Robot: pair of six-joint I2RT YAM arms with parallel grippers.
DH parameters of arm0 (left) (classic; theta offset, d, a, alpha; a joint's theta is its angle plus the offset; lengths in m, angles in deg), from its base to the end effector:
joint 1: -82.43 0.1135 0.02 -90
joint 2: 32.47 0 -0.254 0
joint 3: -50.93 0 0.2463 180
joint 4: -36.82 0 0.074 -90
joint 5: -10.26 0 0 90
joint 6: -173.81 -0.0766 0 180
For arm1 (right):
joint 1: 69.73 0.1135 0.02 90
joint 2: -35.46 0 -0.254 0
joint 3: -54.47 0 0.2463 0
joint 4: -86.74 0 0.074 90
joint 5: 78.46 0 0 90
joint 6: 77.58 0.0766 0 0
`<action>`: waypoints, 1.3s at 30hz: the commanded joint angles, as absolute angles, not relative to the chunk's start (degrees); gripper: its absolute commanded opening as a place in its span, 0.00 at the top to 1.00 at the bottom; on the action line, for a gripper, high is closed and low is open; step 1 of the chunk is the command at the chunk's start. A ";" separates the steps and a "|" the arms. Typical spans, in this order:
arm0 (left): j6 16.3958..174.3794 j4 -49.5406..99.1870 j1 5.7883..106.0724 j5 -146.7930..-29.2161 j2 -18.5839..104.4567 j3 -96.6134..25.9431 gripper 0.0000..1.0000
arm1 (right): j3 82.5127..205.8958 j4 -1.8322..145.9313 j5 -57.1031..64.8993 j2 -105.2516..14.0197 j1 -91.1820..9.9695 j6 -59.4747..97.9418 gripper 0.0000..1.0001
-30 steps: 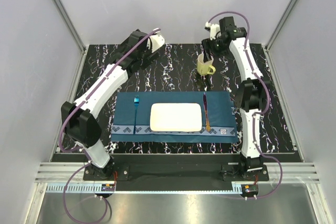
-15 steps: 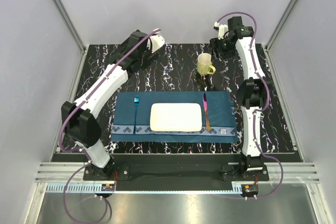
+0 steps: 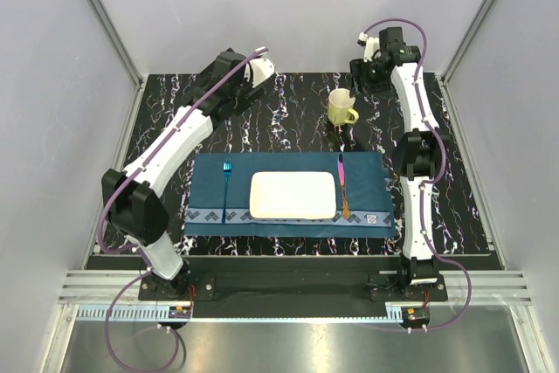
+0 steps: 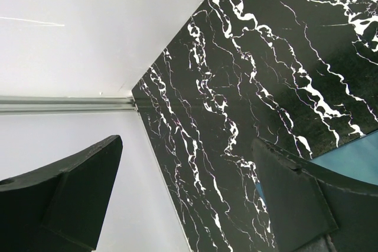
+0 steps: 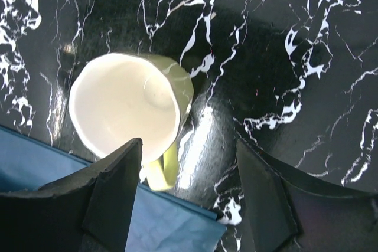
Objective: Set the dinner table for one person
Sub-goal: Pick up the cup at the center of the board.
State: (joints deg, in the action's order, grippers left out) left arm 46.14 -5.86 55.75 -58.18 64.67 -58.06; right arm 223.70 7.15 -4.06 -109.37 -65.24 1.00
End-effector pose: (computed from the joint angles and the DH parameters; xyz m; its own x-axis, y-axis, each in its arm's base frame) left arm 0.3855 -0.1622 0.3417 -0.2796 0.7766 -0.5646 0.3872 0.6293 0.6738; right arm 0.5330 0.0625 0.2402 -0.7571 -0.2507 -0.6033 -0.3860 0.9167 0.1034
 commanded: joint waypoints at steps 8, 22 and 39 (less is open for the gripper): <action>45.05 -4.53 55.54 -56.80 65.00 -62.75 0.01 | 225.11 11.21 -4.10 -111.84 -65.43 3.45 0.29; 45.22 -4.61 55.54 -57.24 65.62 -64.41 0.01 | 220.27 10.07 -6.92 -112.28 -65.34 2.66 0.33; 46.54 -4.61 55.54 -58.56 66.76 -67.14 0.01 | 215.97 9.89 -7.97 -110.09 -64.37 2.14 1.00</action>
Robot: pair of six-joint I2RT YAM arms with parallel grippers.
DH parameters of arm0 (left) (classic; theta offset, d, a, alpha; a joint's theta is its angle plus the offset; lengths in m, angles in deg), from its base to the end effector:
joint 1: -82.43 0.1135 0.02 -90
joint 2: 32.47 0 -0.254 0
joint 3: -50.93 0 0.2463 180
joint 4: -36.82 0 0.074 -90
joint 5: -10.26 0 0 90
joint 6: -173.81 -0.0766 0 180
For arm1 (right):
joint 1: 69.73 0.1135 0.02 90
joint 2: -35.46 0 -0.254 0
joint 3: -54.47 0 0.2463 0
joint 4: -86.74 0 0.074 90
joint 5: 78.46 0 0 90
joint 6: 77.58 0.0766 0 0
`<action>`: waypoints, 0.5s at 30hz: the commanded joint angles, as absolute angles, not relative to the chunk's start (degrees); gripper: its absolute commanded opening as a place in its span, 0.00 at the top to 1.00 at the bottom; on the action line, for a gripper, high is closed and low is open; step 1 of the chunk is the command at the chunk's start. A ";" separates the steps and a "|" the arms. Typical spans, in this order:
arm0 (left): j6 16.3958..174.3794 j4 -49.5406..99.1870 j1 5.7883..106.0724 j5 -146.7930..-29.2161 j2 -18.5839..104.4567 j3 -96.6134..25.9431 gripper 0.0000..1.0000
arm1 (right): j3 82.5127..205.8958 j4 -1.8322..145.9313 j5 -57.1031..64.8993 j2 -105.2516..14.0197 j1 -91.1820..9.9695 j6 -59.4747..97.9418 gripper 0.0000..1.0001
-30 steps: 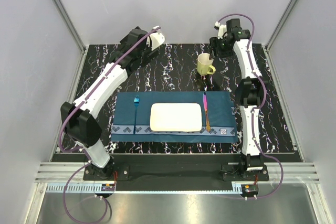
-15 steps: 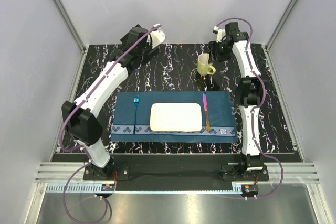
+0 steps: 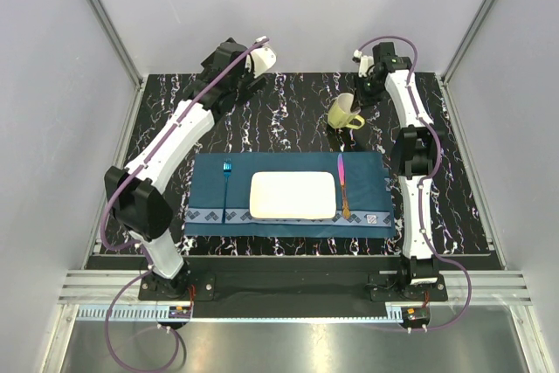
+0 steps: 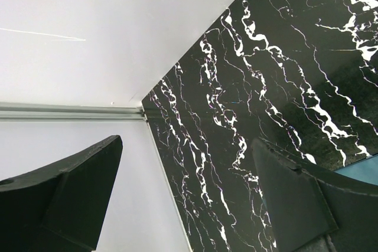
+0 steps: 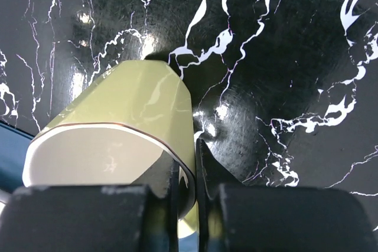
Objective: Set the dinner table for one person
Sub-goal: Pick up the cup at the center of the board.
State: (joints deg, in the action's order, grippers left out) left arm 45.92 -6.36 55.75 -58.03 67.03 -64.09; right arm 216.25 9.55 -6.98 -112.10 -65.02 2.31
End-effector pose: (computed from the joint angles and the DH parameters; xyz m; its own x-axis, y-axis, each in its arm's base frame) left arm 0.3950 -0.1668 0.3625 -0.2509 0.7647 -0.5935 0.3529 0.6432 0.6795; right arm 0.5359 0.0686 0.1796 -0.8351 -0.2358 -0.4971 -0.3741 0.9058 0.1988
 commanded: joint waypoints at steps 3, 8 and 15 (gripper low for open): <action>46.46 -4.61 55.54 -58.39 66.50 -66.79 0.01 | 215.26 9.54 -8.24 -109.47 -64.20 1.79 1.00; 46.72 -4.53 55.54 -58.30 65.53 -65.30 0.01 | 214.56 9.36 -6.92 -108.15 -64.02 0.91 1.00; 47.86 -3.47 55.54 -58.38 62.02 -60.29 0.01 | 217.10 7.35 -1.47 -103.76 -63.76 -5.59 1.00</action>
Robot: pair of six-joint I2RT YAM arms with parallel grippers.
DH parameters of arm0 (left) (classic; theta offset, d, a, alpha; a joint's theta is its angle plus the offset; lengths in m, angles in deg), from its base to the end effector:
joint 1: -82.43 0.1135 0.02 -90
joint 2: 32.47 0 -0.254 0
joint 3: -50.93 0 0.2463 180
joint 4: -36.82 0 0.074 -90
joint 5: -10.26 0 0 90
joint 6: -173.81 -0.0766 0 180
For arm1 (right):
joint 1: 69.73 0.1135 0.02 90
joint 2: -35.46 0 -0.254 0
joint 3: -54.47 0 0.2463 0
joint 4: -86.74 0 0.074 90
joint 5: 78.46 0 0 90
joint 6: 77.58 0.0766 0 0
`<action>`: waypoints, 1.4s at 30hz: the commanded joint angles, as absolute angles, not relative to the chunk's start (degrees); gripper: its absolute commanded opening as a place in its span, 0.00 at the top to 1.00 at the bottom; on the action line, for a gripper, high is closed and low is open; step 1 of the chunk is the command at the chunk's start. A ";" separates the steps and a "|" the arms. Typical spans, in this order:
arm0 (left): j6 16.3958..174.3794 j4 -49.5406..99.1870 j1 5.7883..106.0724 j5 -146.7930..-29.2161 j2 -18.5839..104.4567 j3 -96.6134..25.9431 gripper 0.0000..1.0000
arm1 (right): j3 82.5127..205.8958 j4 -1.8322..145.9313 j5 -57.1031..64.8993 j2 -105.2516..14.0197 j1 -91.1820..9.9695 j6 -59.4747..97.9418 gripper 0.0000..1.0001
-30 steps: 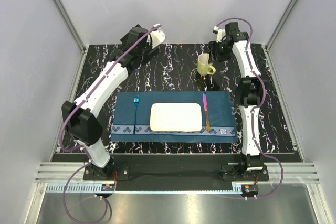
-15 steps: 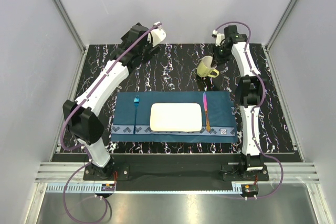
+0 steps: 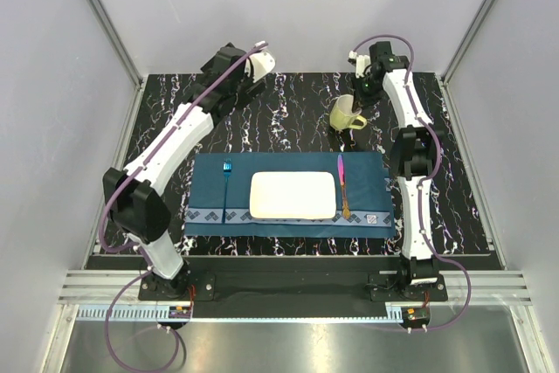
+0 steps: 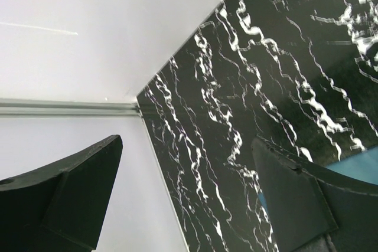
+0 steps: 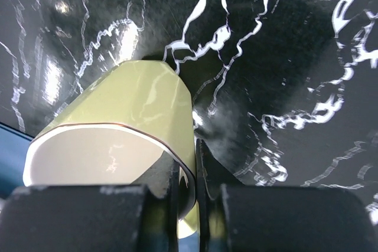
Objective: Set the dinner table for one person
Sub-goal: Pick up the cup at the center of the board, then place the cup on the napkin.
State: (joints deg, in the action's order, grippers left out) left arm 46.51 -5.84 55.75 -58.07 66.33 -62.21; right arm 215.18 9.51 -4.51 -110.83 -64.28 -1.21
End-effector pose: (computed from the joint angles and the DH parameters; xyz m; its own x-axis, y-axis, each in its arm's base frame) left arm 0.3927 -0.1657 0.3566 -0.2603 0.7611 -0.5941 0.3578 0.6476 0.6728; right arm 0.5328 0.0721 0.1845 -0.8094 -0.3047 -0.5020 -0.4196 0.8982 0.1313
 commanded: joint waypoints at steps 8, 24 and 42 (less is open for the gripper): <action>49.62 -2.15 55.54 -59.79 58.24 -52.48 0.01 | 218.07 -2.31 -3.14 -96.73 -63.14 -14.38 1.00; 50.76 -2.42 55.54 -61.90 52.70 -44.73 0.01 | 185.93 3.55 1.25 -79.07 -65.34 -20.45 1.00; 51.55 -3.30 55.18 -62.17 55.24 -49.12 0.01 | 165.17 16.92 3.37 -71.85 -67.01 -18.52 1.00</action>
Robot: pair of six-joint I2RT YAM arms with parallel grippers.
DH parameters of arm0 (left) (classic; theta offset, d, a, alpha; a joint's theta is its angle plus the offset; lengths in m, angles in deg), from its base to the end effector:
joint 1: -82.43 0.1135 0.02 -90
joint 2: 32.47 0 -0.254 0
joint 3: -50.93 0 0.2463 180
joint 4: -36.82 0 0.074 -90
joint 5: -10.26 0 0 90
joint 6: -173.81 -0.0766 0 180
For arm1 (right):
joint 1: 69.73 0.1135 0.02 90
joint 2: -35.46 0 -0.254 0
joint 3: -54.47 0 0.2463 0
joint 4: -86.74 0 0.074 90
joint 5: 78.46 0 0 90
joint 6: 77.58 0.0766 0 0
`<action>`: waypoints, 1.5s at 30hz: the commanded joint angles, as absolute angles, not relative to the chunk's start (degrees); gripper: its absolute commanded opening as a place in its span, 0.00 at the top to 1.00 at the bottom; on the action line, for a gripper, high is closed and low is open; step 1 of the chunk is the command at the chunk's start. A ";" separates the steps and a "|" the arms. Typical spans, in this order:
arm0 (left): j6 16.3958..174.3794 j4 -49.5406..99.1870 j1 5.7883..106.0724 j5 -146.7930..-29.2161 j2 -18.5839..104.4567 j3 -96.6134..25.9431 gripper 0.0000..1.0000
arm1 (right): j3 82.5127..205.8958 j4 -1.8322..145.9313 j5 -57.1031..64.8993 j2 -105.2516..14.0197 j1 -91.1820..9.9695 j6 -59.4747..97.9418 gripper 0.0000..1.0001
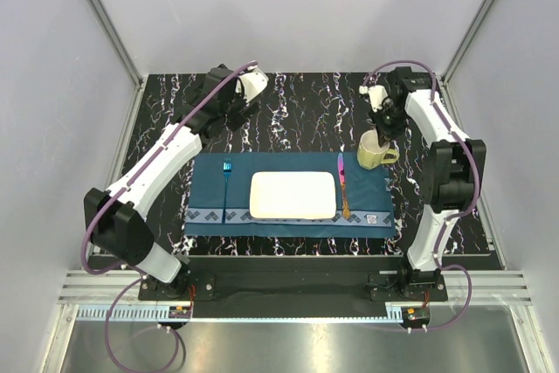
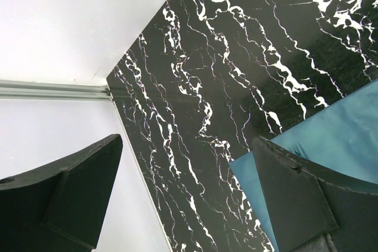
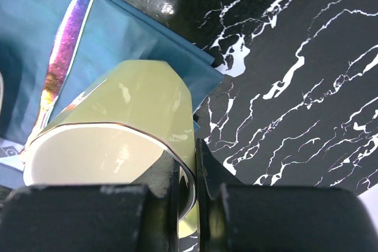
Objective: Set the dinner table for one person
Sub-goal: Place the cup on the napkin.
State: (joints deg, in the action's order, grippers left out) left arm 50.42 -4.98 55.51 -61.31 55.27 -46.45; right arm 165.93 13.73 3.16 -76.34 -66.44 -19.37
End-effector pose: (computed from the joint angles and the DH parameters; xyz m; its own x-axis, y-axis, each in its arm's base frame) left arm 0.3471 -0.1491 0.3305 -0.2912 0.7334 -0.6142 0.4206 0.6748 0.6064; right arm 0.4022 0.0343 0.2044 -0.7611 -0.5658 -0.3171 -0.5876 0.8085 -0.0323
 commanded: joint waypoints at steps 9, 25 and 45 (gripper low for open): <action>50.85 -3.47 55.10 -61.55 55.42 -49.74 0.01 | 160.68 19.73 4.33 -71.50 -67.54 -19.40 1.00; 50.15 -3.30 55.10 -61.20 55.68 -49.74 0.01 | 159.01 21.49 4.42 -72.03 -67.62 -19.66 0.72; 50.58 -2.94 55.10 -61.81 56.74 -50.70 0.01 | 168.22 13.07 4.51 -69.39 -67.62 -22.21 0.39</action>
